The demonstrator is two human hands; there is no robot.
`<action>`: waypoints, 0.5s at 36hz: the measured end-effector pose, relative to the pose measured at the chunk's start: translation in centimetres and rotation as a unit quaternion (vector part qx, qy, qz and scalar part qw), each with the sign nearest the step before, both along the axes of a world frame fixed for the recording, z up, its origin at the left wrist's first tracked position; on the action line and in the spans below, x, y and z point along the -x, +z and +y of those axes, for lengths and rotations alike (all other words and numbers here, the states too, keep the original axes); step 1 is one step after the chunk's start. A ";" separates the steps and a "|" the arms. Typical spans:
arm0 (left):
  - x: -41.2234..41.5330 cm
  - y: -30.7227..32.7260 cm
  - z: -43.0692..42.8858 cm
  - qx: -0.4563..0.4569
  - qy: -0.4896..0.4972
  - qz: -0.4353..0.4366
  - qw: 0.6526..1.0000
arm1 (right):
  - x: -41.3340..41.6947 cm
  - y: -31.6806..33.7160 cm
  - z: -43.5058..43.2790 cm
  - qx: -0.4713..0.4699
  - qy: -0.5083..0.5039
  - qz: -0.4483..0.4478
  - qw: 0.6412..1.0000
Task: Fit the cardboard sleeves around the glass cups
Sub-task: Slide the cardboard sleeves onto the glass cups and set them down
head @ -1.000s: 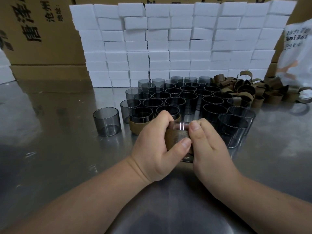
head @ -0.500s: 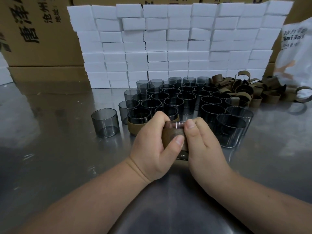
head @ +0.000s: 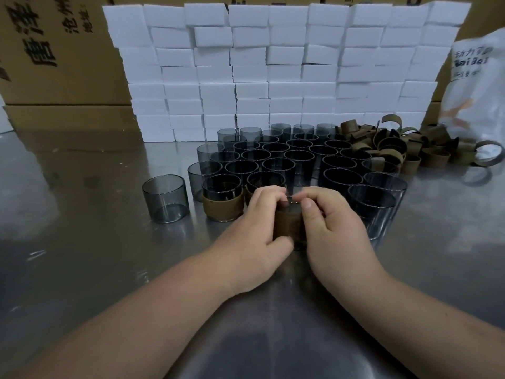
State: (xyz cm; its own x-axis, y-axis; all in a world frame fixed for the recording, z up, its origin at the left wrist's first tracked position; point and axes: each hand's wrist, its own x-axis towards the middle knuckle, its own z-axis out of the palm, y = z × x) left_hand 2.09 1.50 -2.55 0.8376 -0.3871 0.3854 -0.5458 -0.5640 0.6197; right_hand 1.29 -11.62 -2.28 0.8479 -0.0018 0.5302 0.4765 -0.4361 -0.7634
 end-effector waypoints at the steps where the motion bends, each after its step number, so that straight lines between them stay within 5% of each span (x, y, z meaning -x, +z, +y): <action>1: -0.1 -0.1 0.0 -0.004 0.006 0.001 1.000 | -0.1 -0.1 -0.1 0.000 -0.003 0.002 1.000; 10: -0.8 -0.2 -0.1 -0.078 0.113 -0.098 0.986 | -0.8 0.0 -0.2 0.047 -0.039 0.006 0.998; 18: -1.0 0.1 -0.2 -0.081 0.174 -0.080 0.978 | -0.4 0.0 0.0 0.063 -0.062 -0.004 0.996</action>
